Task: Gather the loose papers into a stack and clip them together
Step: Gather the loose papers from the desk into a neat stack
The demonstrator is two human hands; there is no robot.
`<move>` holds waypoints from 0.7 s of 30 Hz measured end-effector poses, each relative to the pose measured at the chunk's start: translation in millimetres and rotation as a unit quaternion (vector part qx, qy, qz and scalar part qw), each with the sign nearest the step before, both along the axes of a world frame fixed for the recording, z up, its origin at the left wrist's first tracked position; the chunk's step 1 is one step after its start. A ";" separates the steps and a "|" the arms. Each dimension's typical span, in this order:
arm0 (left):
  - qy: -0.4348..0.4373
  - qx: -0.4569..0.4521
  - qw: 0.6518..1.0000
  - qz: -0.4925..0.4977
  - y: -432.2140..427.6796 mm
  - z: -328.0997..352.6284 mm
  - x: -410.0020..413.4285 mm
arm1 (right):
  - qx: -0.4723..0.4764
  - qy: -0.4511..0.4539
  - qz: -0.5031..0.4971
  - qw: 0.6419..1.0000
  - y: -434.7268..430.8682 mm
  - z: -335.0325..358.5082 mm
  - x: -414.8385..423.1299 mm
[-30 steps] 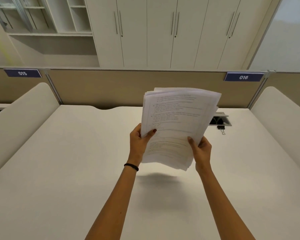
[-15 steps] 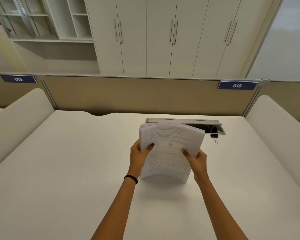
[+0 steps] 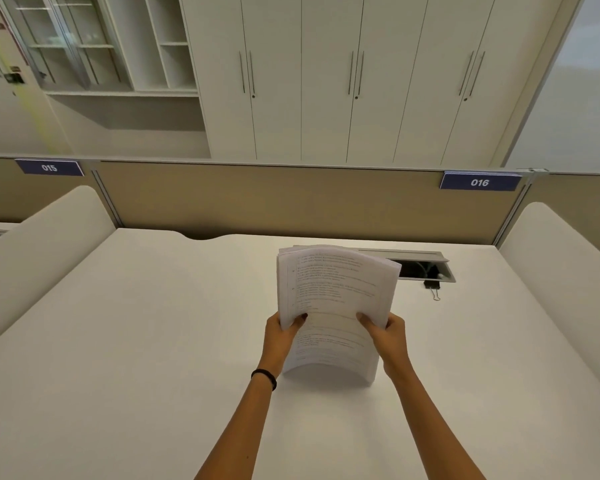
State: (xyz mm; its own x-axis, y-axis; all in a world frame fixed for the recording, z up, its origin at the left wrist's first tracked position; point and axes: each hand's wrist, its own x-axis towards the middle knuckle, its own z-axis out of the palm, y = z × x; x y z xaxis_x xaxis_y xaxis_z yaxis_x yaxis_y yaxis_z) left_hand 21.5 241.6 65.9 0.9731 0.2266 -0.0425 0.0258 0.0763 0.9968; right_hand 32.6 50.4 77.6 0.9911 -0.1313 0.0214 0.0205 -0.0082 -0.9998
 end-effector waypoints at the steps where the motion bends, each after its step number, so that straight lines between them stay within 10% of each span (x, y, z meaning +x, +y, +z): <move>1: -0.005 -0.006 1.000 0.011 -0.2 2.6 -0.1 | 0.000 -0.002 -0.004 1.000 1.6 1.4 1.2; 21: -0.082 0.015 0.979 0.185 -10.9 94.6 40.3 | -0.005 -0.005 0.065 0.998 -1.9 7.7 -4.3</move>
